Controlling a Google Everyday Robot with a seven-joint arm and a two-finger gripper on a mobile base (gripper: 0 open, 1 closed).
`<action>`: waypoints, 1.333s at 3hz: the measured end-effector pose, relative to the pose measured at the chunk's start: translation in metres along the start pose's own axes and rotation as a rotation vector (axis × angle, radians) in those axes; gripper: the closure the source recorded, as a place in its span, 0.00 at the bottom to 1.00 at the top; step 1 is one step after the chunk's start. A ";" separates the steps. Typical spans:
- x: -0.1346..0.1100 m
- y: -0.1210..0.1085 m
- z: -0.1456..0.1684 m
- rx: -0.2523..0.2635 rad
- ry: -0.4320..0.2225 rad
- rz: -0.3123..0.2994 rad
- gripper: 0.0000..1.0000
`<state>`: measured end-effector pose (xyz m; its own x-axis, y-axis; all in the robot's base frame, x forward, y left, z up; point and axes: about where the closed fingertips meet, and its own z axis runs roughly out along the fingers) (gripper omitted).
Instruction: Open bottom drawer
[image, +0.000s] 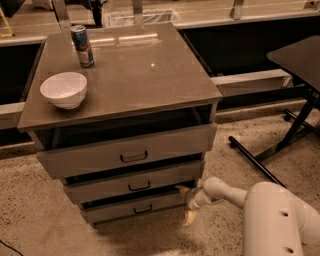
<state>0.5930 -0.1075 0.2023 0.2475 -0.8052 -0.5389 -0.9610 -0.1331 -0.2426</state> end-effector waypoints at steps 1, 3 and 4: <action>0.014 -0.012 0.012 0.010 -0.003 0.042 0.00; 0.033 -0.022 0.025 0.006 0.006 0.096 0.17; 0.035 -0.023 0.025 0.005 0.004 0.106 0.26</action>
Offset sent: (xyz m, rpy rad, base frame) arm 0.0414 -0.0162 -0.0379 0.0074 0.0515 -0.1050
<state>0.6274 -0.1185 0.1688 0.1444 -0.8169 -0.5584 -0.9810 -0.0442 -0.1889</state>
